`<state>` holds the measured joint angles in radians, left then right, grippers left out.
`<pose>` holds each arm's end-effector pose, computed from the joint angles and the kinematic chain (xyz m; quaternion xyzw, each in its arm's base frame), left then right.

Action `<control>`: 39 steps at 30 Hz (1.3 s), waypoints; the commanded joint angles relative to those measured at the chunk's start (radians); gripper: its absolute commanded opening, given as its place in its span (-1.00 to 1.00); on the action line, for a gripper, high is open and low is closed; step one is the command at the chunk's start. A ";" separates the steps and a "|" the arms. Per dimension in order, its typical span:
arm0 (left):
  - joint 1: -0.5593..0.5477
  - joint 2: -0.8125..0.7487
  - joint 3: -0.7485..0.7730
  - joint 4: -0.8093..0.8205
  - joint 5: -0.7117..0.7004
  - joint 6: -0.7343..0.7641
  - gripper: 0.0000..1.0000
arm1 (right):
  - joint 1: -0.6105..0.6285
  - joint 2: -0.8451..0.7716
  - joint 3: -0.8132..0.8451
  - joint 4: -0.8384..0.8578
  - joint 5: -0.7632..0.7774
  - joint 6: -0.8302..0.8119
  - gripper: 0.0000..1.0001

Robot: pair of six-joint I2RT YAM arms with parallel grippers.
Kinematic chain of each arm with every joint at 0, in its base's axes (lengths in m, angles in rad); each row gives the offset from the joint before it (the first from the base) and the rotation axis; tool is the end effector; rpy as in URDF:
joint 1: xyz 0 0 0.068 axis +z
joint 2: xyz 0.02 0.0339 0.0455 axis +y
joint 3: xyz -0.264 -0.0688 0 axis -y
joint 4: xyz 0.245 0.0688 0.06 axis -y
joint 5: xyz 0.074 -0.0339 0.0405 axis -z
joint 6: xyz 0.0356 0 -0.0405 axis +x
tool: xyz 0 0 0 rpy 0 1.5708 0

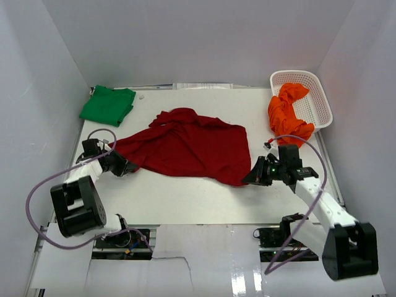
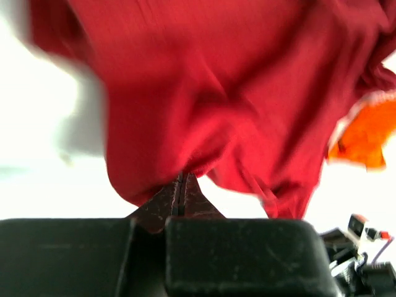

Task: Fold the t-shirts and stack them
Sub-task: Flatten out the tshirt

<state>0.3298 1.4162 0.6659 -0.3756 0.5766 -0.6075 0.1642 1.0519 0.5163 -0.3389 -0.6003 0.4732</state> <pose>0.2373 0.0607 0.1574 -0.3664 0.8626 -0.3039 0.1711 0.1908 0.0520 0.1900 0.0385 0.9028 0.3660 0.2224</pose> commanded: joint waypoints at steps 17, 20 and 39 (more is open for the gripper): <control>-0.005 -0.568 0.711 -0.255 -0.005 0.029 -1.00 | 0.054 -0.285 0.880 0.044 0.080 -0.260 -0.85; -0.017 -0.583 0.920 -0.201 -0.092 0.018 -1.00 | 0.054 -0.290 1.068 0.095 0.080 -0.317 -0.85; -0.123 -0.433 0.672 -0.031 -0.238 0.015 -1.00 | 0.107 0.039 1.138 -0.149 0.356 -0.335 -0.85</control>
<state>0.2070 0.9352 1.4330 -0.3832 0.3298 -0.5880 0.2859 1.0267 1.7756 -0.4385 -0.2863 0.1120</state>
